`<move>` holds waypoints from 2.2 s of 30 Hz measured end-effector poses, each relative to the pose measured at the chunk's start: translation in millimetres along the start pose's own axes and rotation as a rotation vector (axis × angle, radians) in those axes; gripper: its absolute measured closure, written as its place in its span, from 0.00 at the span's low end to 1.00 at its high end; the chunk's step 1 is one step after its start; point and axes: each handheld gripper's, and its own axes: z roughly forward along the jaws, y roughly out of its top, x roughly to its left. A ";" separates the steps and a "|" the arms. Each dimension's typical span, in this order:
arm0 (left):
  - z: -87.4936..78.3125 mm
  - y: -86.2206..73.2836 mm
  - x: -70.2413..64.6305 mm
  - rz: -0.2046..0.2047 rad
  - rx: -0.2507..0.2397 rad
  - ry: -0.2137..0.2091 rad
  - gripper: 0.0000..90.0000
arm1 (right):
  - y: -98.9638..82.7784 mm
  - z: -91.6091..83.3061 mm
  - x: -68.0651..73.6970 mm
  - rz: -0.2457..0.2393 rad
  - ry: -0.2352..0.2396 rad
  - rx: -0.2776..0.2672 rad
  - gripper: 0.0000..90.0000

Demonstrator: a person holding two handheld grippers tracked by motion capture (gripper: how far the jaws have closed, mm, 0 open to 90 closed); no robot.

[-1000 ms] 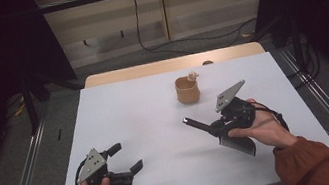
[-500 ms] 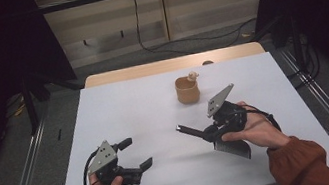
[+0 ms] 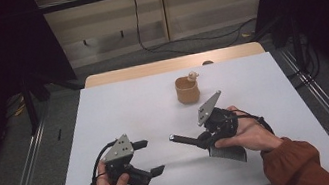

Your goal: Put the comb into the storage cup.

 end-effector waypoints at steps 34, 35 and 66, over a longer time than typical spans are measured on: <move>47.2 41.3 9.3 0.130 0.385 -0.130 0.16 | 16.4 19.3 0.3 -0.085 0.028 0.265 0.81; 48.3 41.2 8.8 0.136 0.389 -0.131 0.19 | 17.8 20.3 -0.5 -0.095 0.032 0.271 0.81; 71.9 49.4 34.3 0.126 0.475 -0.243 0.57 | 32.2 29.0 7.7 -0.189 0.039 0.268 0.81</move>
